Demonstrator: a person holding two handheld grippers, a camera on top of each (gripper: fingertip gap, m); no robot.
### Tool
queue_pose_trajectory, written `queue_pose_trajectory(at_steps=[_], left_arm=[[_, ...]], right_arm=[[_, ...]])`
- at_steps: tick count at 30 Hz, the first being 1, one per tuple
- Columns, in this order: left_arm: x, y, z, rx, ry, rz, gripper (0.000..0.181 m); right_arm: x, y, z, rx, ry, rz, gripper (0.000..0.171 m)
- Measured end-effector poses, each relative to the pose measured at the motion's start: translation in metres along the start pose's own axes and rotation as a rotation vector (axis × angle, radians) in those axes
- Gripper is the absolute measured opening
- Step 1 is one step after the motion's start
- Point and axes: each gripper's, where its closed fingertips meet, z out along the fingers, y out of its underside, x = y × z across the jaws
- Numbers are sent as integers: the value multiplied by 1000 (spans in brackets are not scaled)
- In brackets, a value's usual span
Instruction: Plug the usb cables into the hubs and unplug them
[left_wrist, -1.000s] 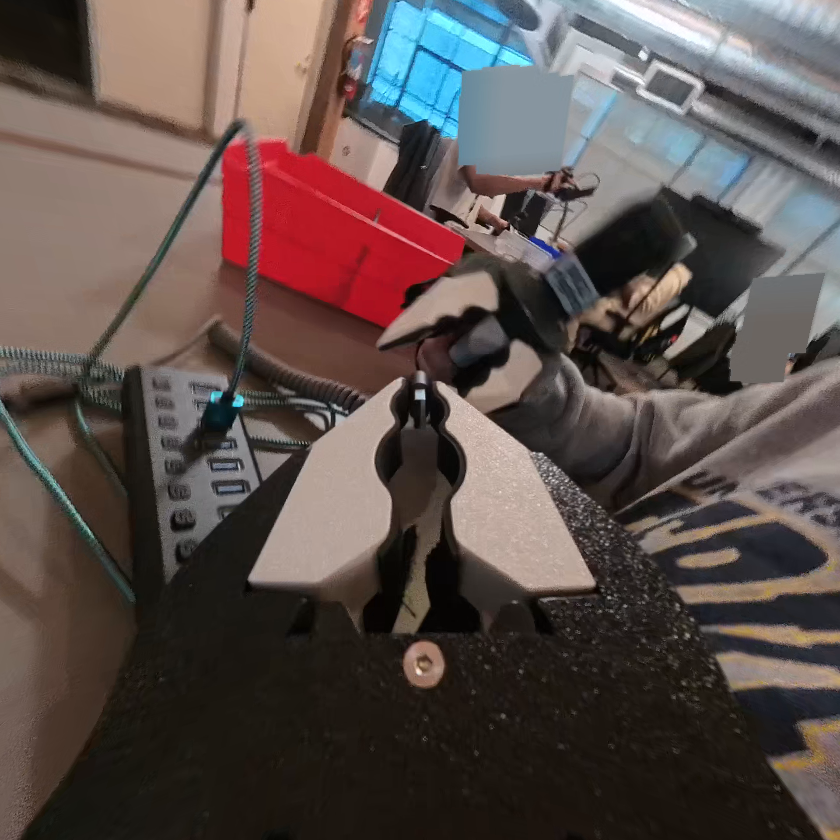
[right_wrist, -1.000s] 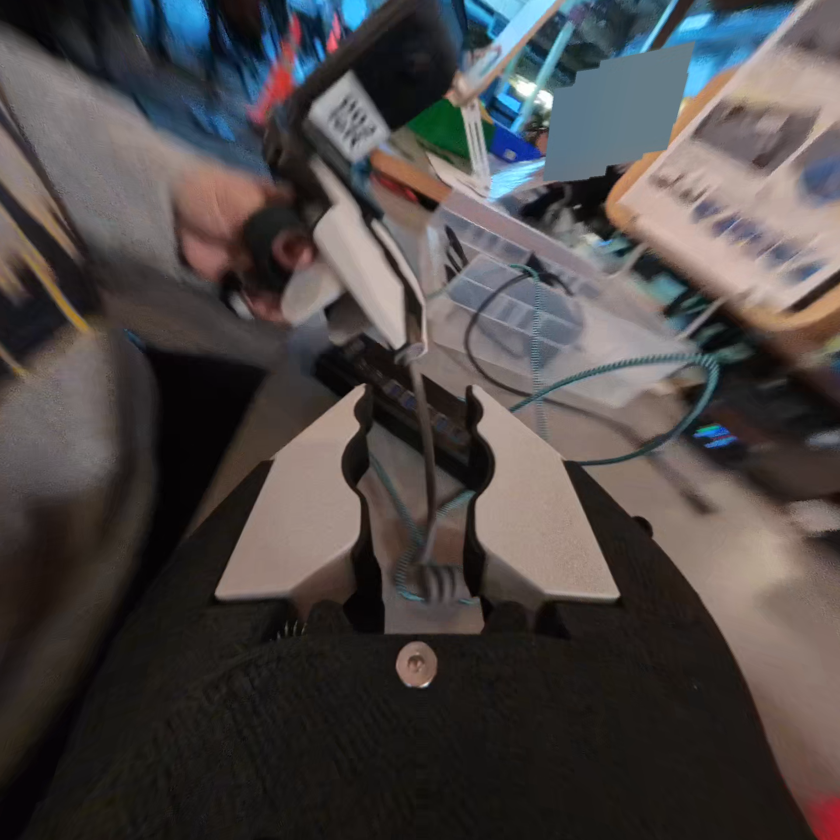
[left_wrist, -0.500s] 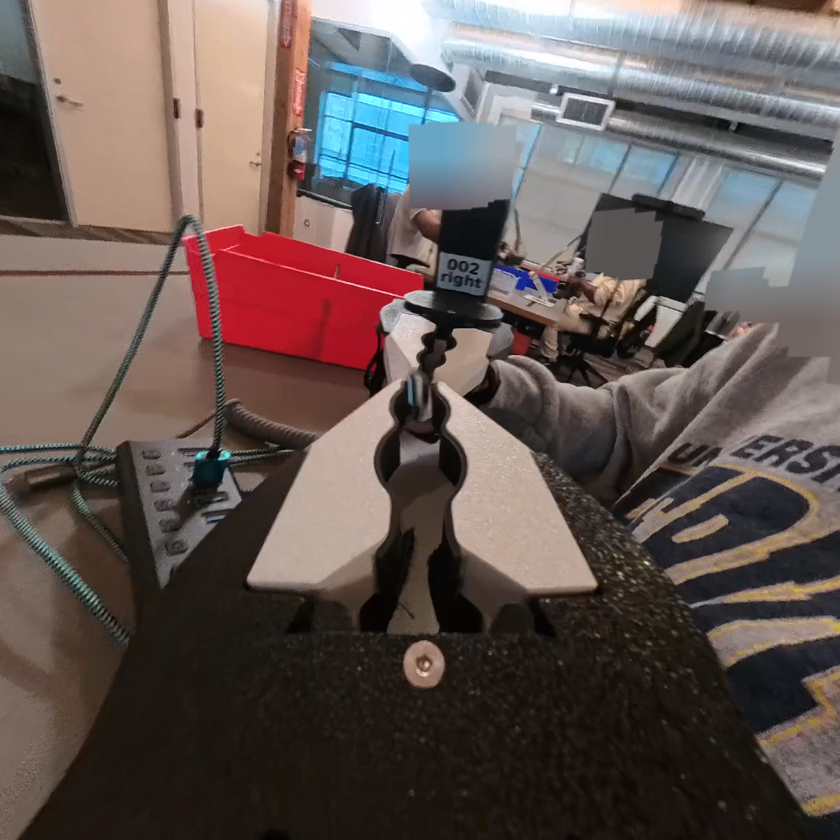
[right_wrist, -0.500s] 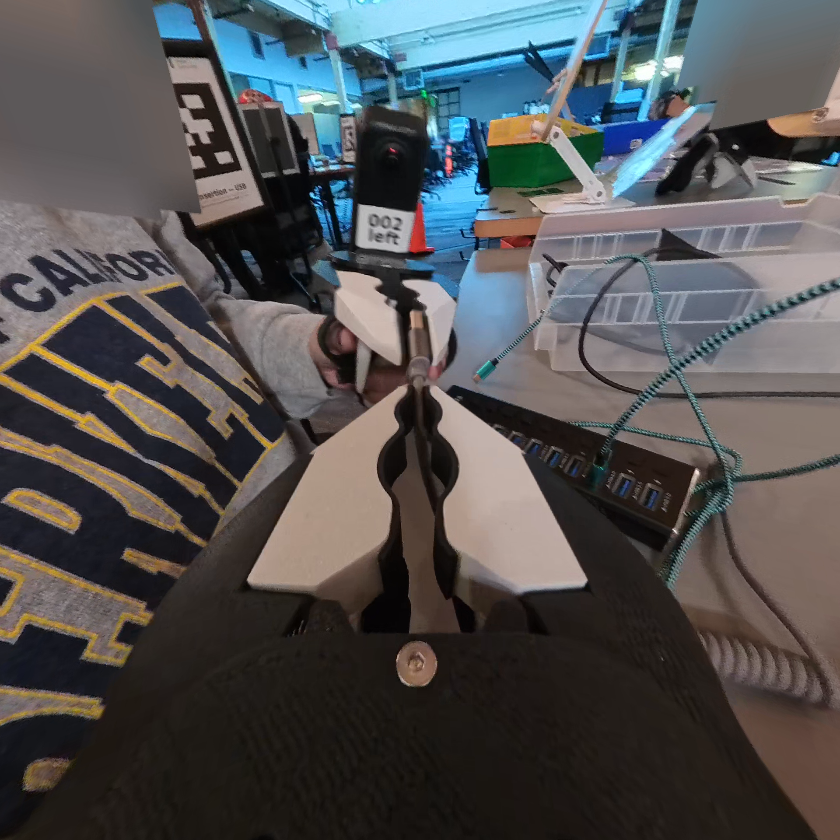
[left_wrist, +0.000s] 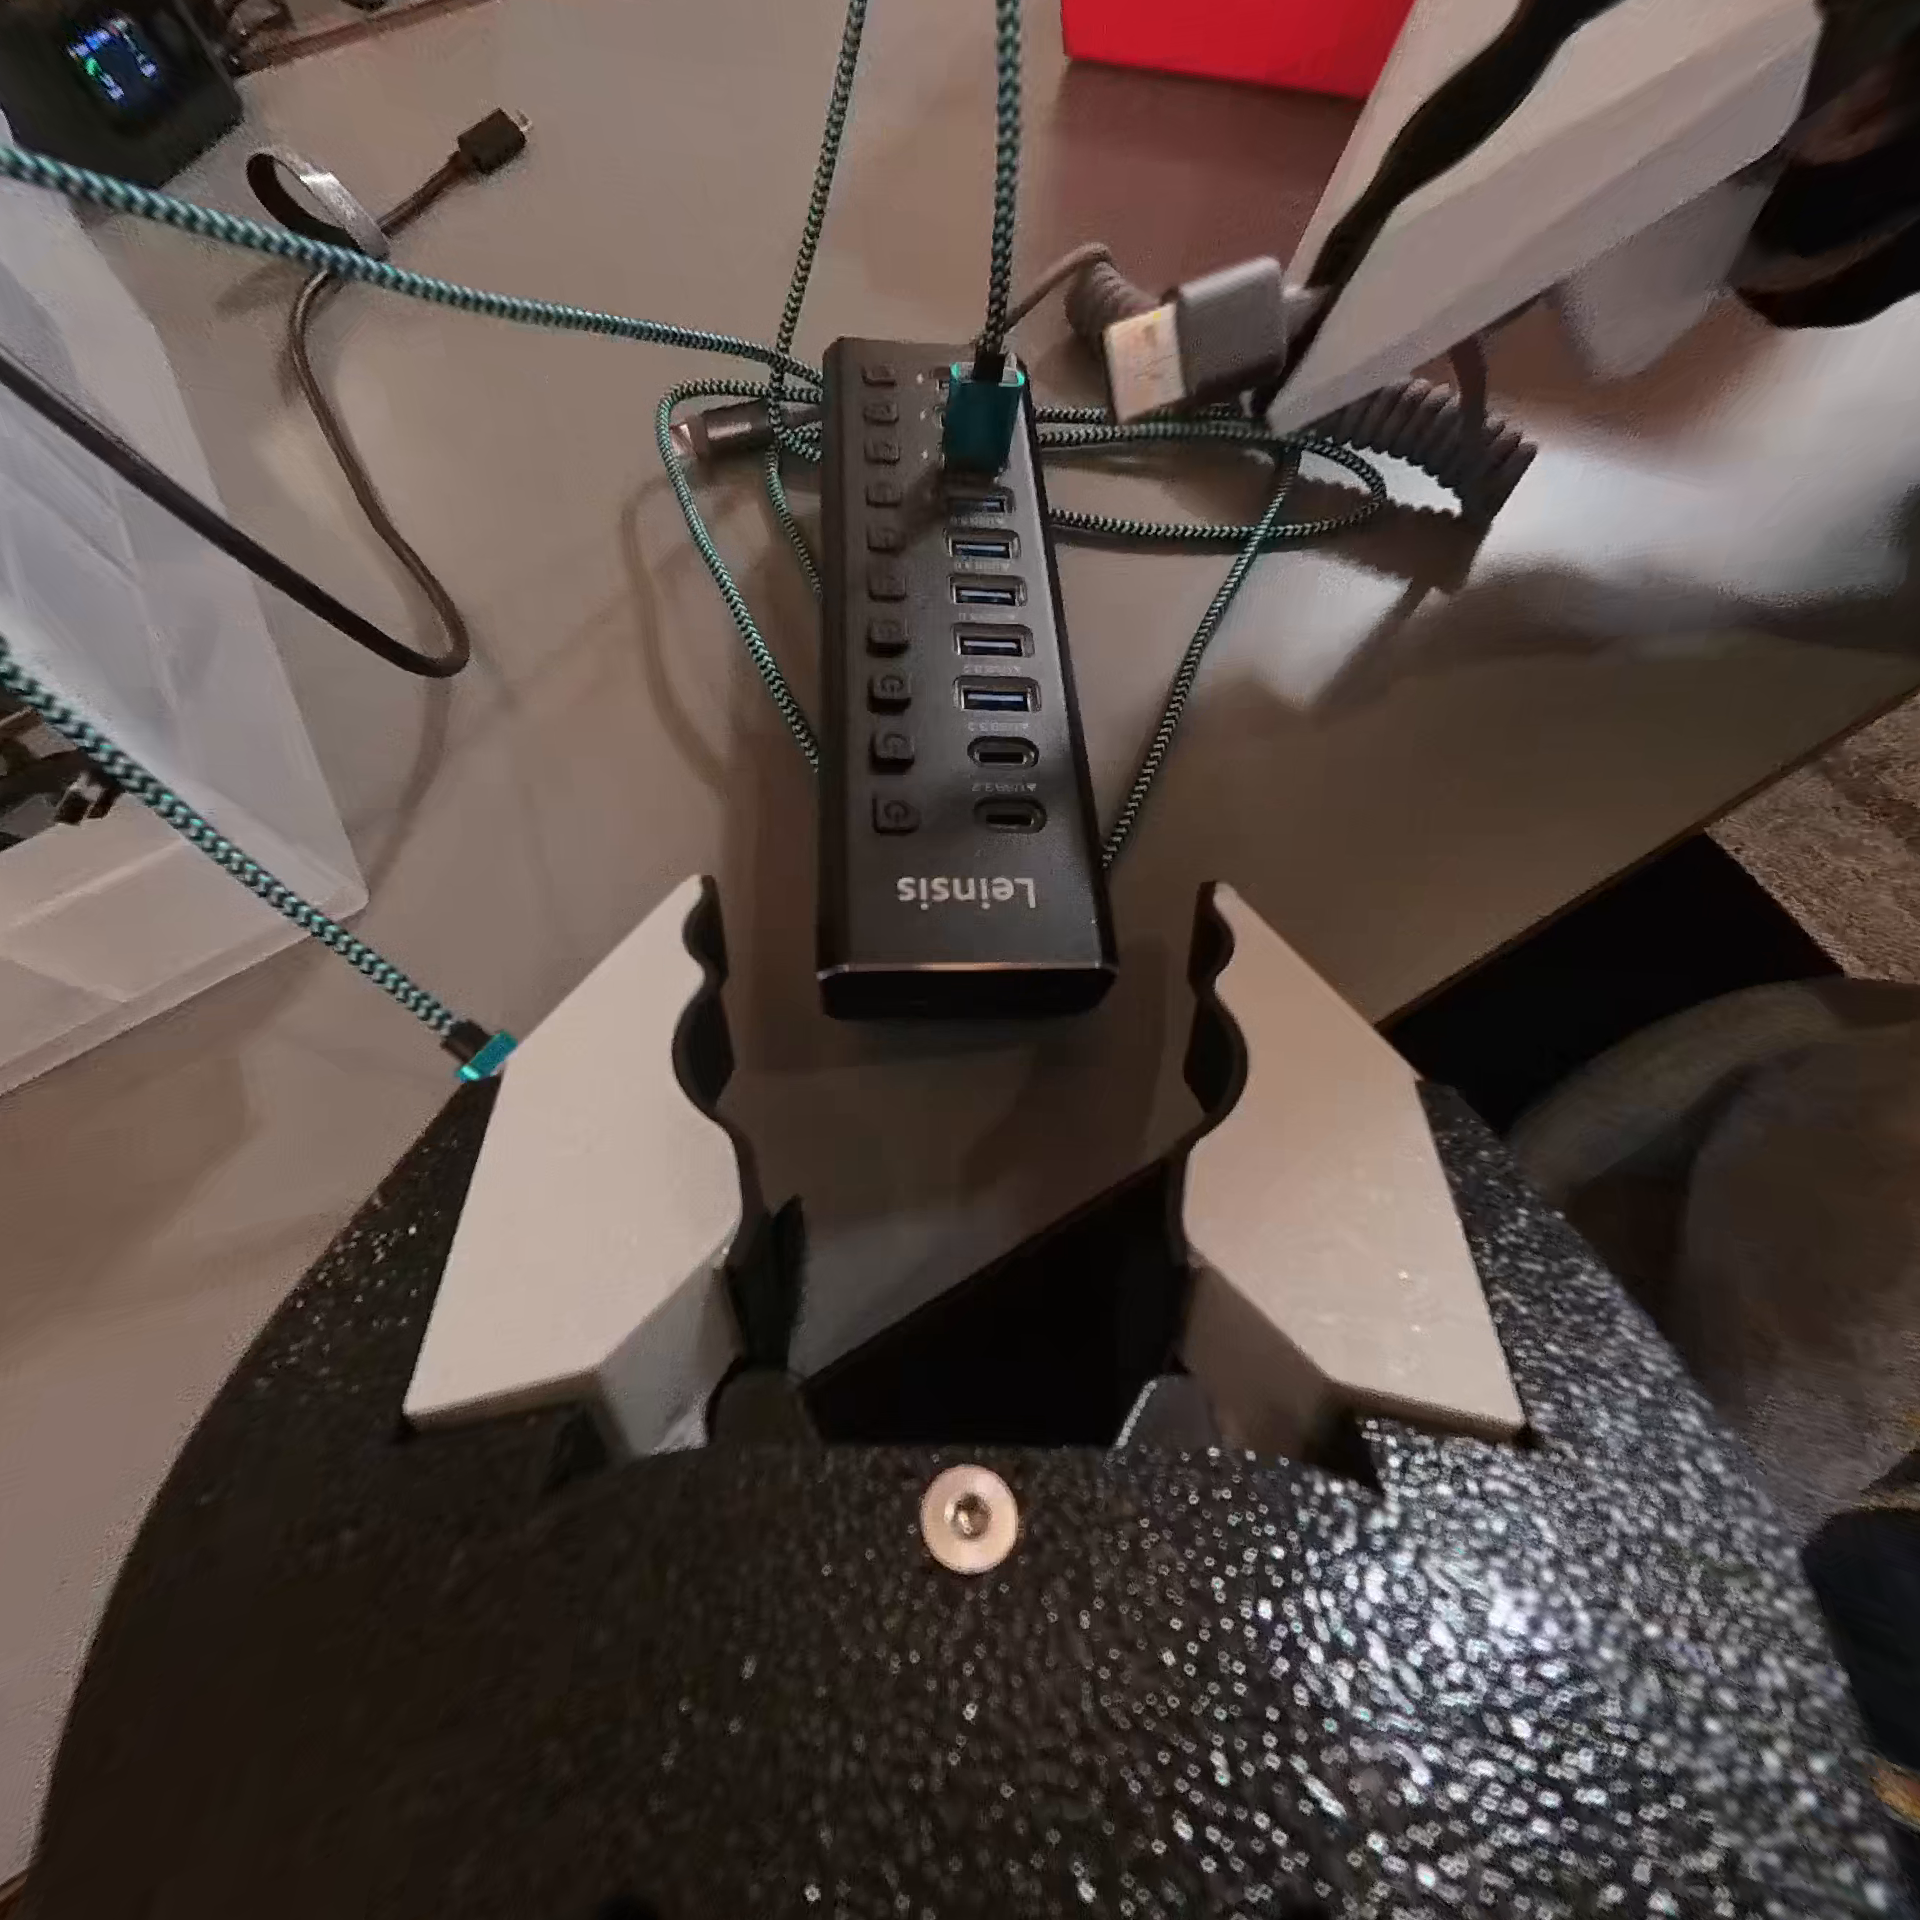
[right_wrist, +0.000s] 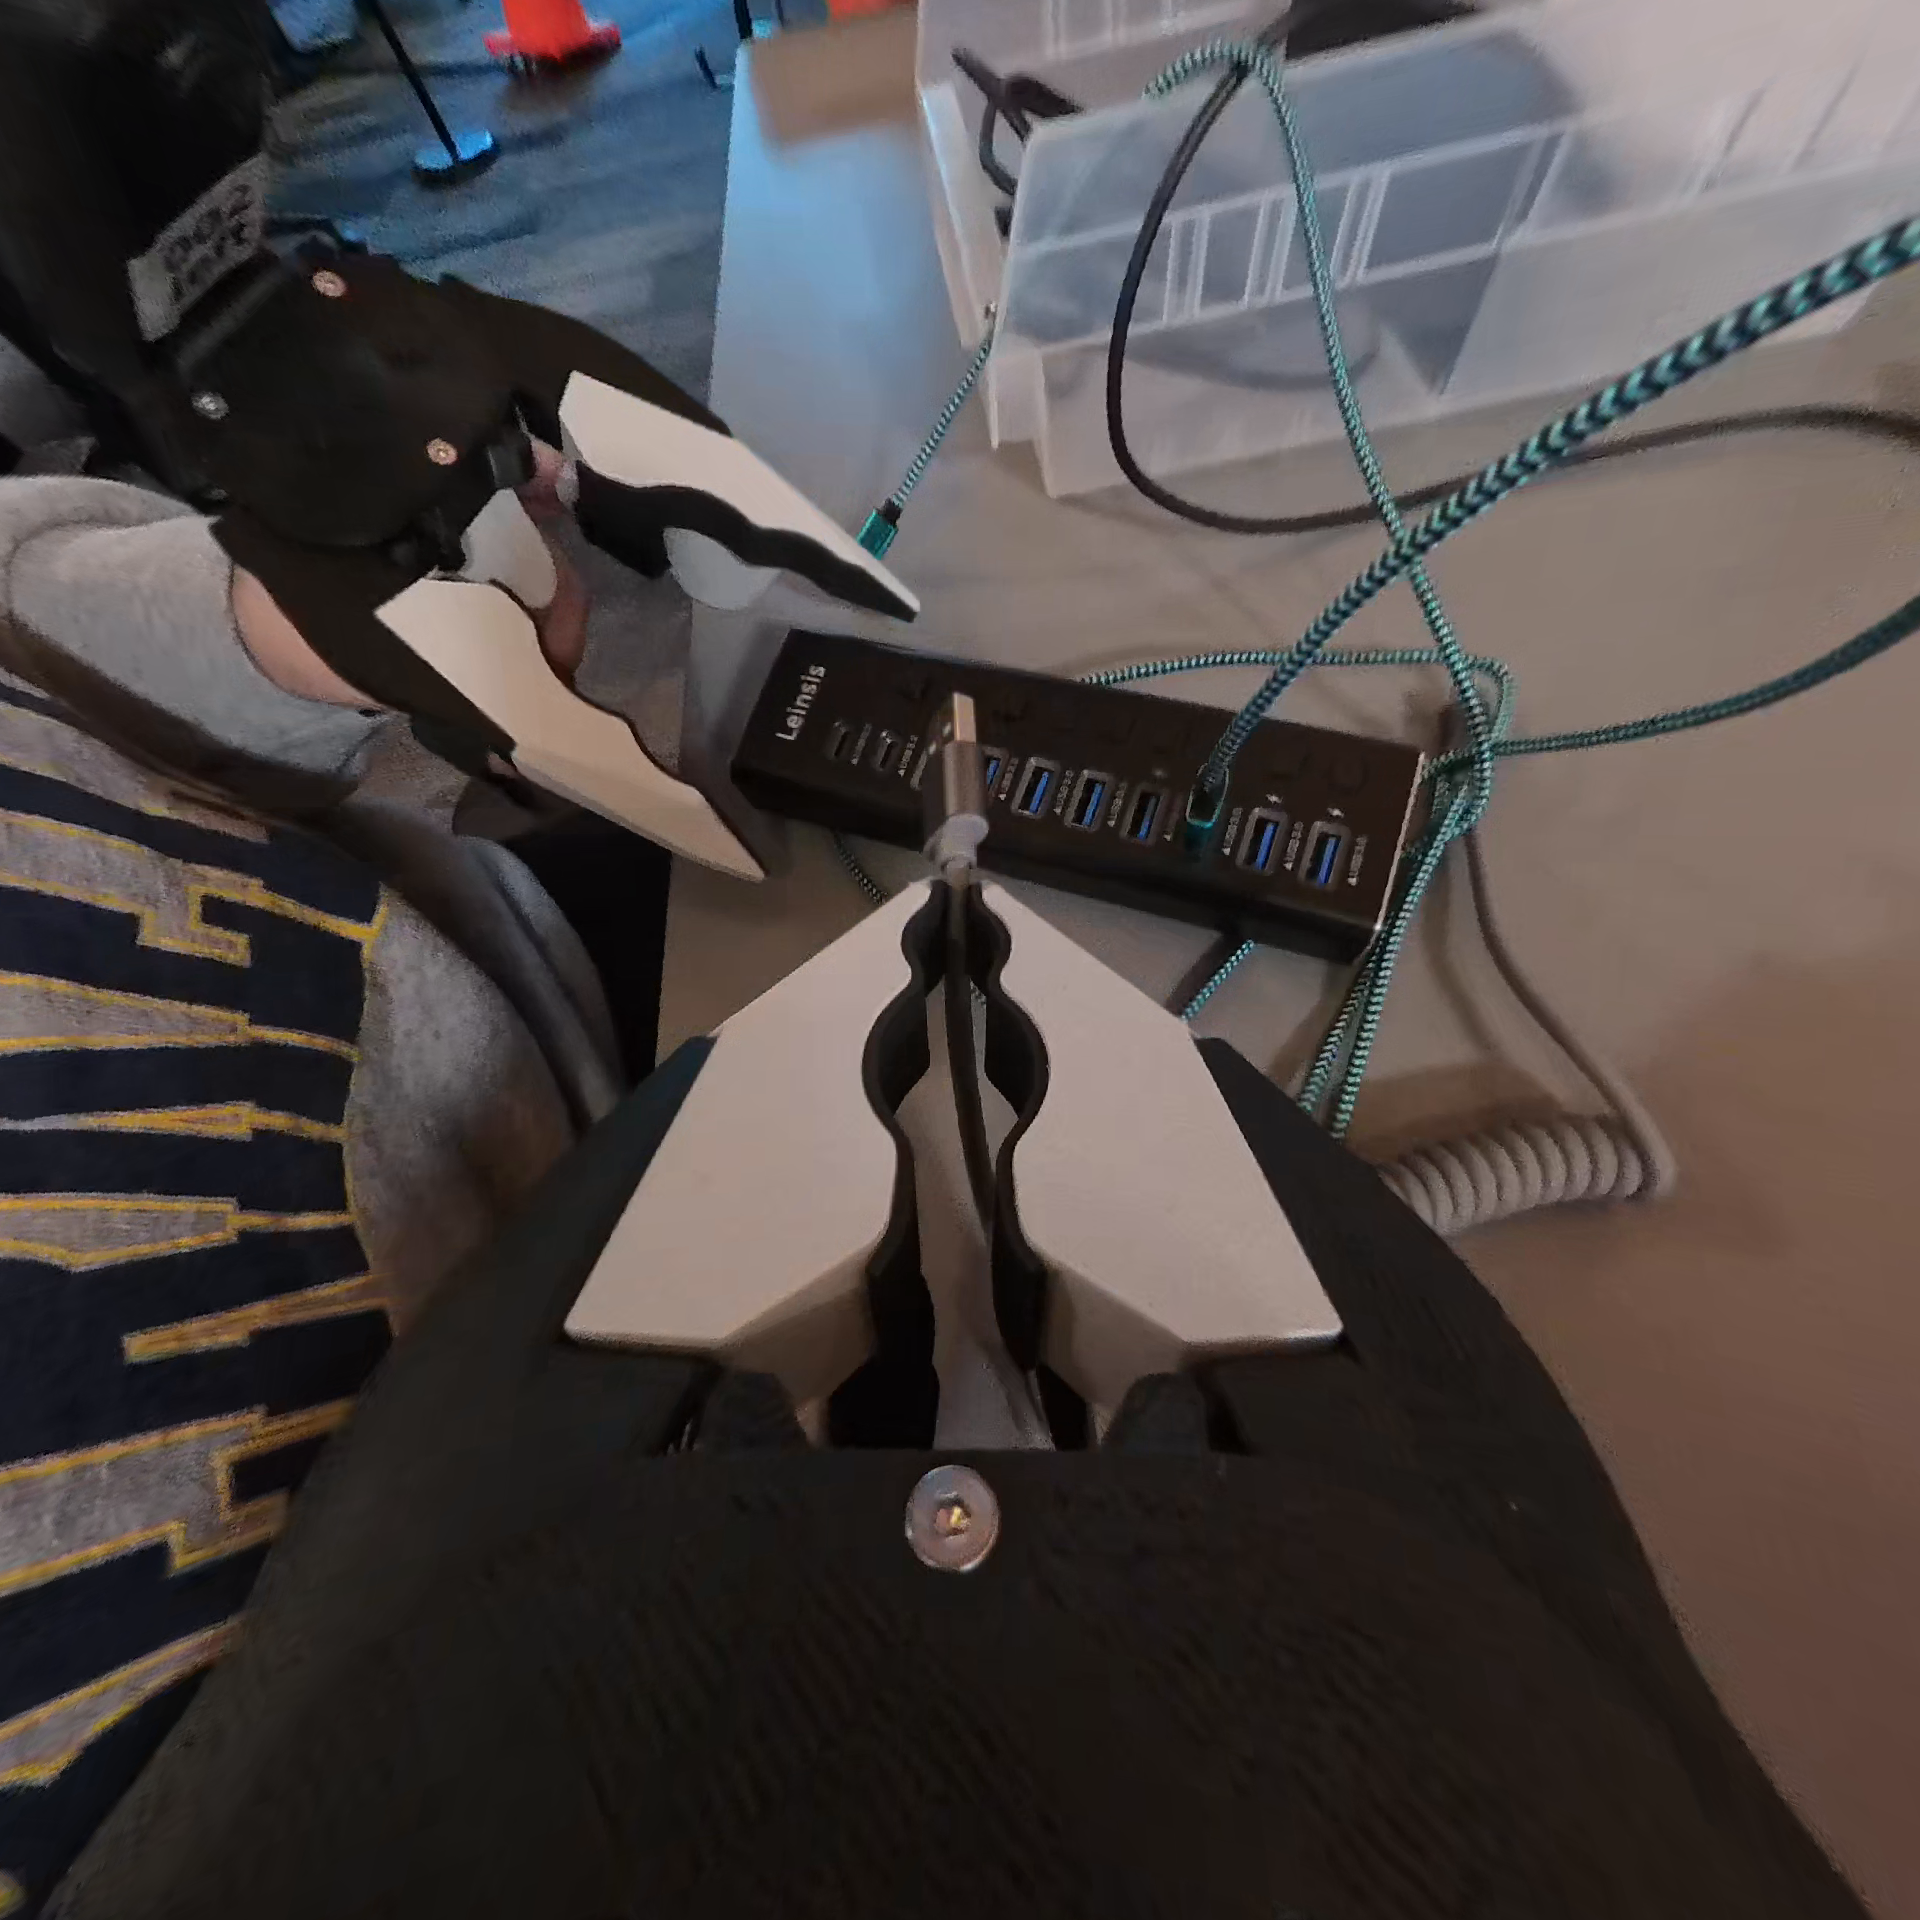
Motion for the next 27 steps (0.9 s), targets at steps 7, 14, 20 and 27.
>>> queue_pose_trajectory(at_steps=[7, 14, 20, 27], left_arm=[[-1, 5, 8, -32, -12, 22, 59], [-5, -12, 1, 31, -81, 258, 59], [-2, -25, -3, 27, -158, 499, 58], [7, -36, -6, 22, -228, 691, 59]], right_arm=[[5, 6, 8, -113, -29, 82, 1], [2, 11, 13, -173, -13, 18, 1], [8, 14, 9, -263, 171, -102, 1], [5, 22, 4, -362, 258, -45, 1]])
